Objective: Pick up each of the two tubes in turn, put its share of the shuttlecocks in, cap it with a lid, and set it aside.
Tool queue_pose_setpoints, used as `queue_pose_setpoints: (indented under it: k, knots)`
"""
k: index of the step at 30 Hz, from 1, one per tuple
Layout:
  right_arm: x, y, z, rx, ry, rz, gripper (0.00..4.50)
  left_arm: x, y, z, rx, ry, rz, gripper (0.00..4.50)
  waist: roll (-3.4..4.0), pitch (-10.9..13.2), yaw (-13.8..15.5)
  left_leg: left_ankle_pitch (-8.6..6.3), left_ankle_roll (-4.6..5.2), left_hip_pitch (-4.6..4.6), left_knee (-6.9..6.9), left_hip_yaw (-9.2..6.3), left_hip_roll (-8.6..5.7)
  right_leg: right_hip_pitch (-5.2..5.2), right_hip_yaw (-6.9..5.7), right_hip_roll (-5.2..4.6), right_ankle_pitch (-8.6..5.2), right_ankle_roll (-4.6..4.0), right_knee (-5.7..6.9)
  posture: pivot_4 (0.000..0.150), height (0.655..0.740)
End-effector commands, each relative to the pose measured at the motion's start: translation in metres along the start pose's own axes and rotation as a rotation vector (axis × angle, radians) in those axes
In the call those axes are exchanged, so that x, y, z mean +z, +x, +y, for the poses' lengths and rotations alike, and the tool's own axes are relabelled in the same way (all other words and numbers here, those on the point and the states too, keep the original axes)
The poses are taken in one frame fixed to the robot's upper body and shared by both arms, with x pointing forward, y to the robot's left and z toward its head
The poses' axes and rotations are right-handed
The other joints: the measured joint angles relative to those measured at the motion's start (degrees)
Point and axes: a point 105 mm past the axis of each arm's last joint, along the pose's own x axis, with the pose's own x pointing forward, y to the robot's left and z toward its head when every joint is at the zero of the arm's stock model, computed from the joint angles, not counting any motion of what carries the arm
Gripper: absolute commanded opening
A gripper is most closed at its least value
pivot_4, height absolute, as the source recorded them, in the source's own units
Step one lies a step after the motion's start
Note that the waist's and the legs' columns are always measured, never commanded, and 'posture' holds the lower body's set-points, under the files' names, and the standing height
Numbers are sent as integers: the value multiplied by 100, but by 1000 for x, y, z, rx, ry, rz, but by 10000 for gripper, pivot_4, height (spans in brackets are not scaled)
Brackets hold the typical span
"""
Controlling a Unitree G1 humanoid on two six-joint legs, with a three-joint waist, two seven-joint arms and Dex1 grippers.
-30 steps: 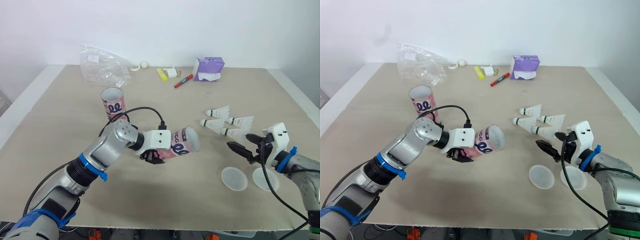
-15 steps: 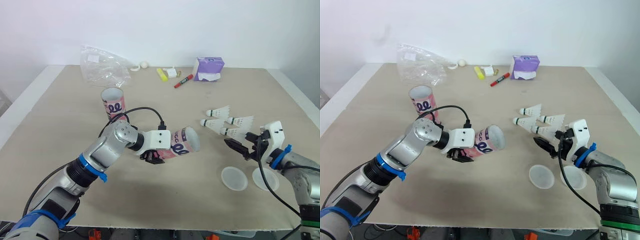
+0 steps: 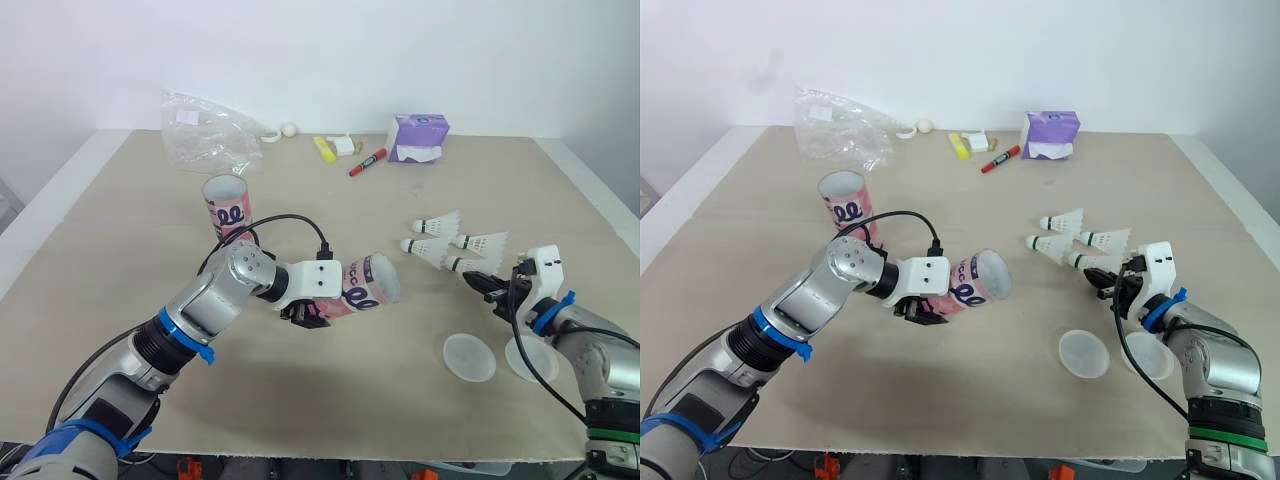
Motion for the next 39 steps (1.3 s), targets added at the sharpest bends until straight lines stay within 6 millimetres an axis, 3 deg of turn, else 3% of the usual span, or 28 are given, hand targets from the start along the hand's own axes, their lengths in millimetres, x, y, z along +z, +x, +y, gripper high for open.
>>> queue_pose_setpoints:
  k: [1,5,8,10,13,16,26,29,32,39]
  knots:
    - [38,-22,4,18,-150,-59,457,-16,10,-8,-30,-49,52,28594,10,-1,4,0,0,-1,0,0,-2,-1,0,-2,-1,1,0,1500,7400]
    - [63,-40,20,81,-312,-55,457,-16,10,-8,-30,-50,52,28594,19,0,-4,0,1,-5,0,3,-13,-4,2,-12,-2,10,0,1500,7400]
    - [107,-53,55,192,-596,-79,457,-17,9,-7,-34,-48,55,28594,25,3,-5,0,2,-1,0,1,-11,-2,-1,-10,-1,10,0,1500,7400]
    - [120,-56,83,287,-748,-75,457,-17,10,-7,-36,-46,55,28594,29,5,-5,1,3,1,0,1,-11,-2,-3,-9,-1,10,0,1500,7400]
    - [117,-59,119,433,-935,-44,457,-16,11,-7,-39,-45,53,28594,17,6,2,1,2,2,-1,-12,-5,0,-16,-3,-5,5,0,1500,7400]
    - [108,-61,141,532,-1056,-15,457,-15,11,-7,-42,-43,51,28594,-7,9,9,0,1,-5,-1,-25,-5,2,-30,-6,-11,4,-2,1500,7400]
    - [95,-56,158,636,-1128,0,457,-16,11,-7,-39,-48,53,28594,-22,15,9,0,2,-11,-1,-17,-20,1,-29,-32,-11,12,-10,1500,7400]
    - [94,-55,168,683,-1070,-10,457,-17,11,-8,-39,-50,53,28594,-22,15,9,0,2,-11,-1,-20,-18,0,-32,-31,-11,10,-10,1500,7400]
    - [97,-56,172,700,-1038,-18,9016,-16,11,-9,-40,-50,53,28594,-22,15,9,0,2,-11,-1,-20,-17,1,-32,-32,-10,9,-10,1500,7400]
    - [109,-68,170,704,-835,7,44437,-16,12,-9,-40,-49,50,28594,-23,16,10,0,2,-14,-1,-22,-18,0,-36,-62,-10,5,-11,1500,7400]
